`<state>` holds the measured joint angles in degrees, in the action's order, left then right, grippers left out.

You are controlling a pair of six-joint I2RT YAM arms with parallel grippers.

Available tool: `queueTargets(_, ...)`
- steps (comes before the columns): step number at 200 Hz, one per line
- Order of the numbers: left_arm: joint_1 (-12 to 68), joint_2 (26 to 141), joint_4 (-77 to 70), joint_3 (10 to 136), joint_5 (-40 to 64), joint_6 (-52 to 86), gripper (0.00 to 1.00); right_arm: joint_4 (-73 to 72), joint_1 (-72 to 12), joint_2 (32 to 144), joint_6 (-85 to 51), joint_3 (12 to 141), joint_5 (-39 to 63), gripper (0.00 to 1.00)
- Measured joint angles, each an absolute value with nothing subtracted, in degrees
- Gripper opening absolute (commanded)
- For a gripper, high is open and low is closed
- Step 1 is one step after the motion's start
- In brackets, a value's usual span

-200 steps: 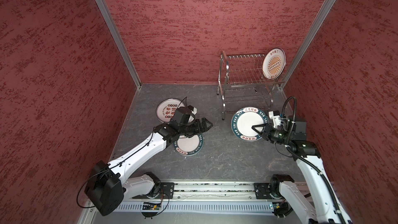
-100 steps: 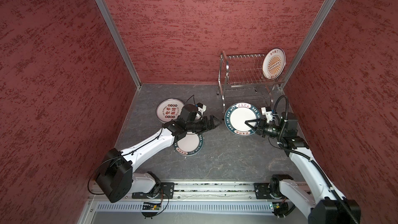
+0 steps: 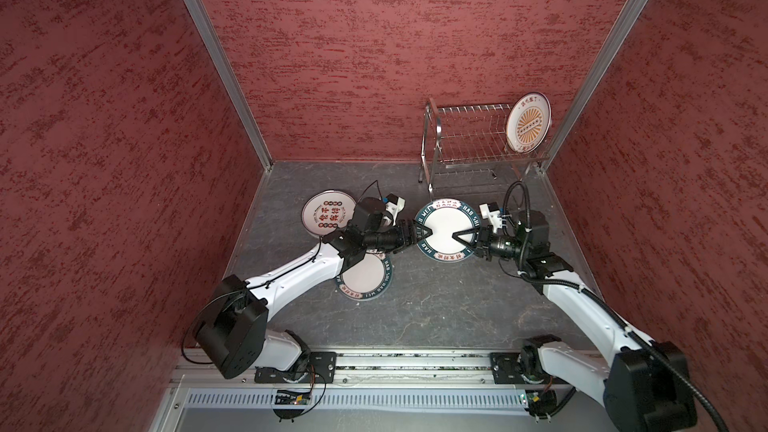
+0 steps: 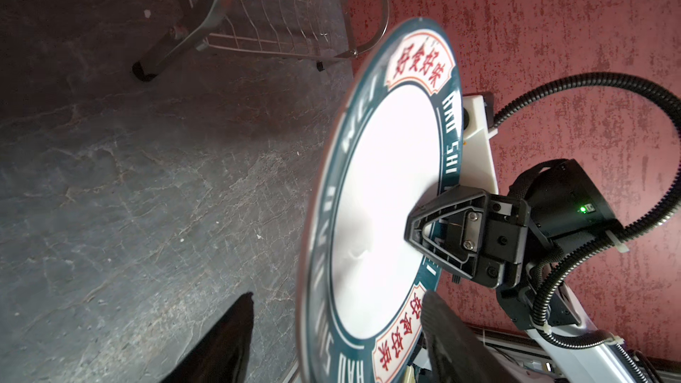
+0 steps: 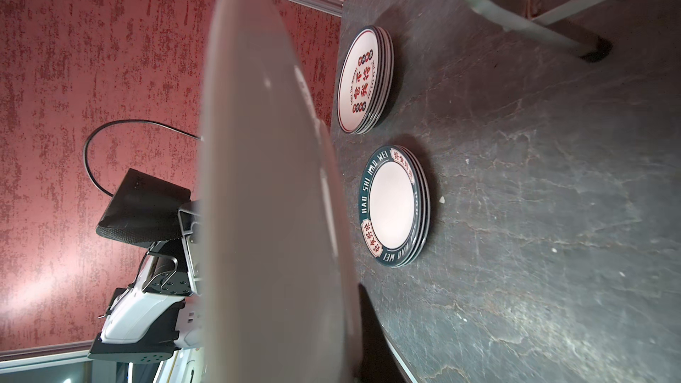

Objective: Unload the plates from the dish rack
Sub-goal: Place the plate among the plates.

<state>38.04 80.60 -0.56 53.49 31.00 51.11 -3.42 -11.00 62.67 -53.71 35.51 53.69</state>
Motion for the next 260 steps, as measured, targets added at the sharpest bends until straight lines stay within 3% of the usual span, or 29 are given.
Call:
queueTargets(67,36.75,80.60,-1.89,52.75,32.27,52.25,0.36,-6.68,-13.13,65.30,-54.87,35.83,52.97,0.06)
queueTargets(103,36.27,80.58,-2.61,51.40,32.71,52.73,0.28,-8.93,-14.83,66.65,-55.66,35.83,52.56,0.11)
queueTargets(193,35.90,80.14,-3.36,50.65,33.82,52.93,0.10,-9.65,-16.23,67.48,-56.12,35.86,51.35,0.44)
queueTargets(260,35.62,80.09,-1.63,50.43,34.46,53.15,0.03,-9.45,-16.43,67.46,-56.10,35.94,50.74,0.73)
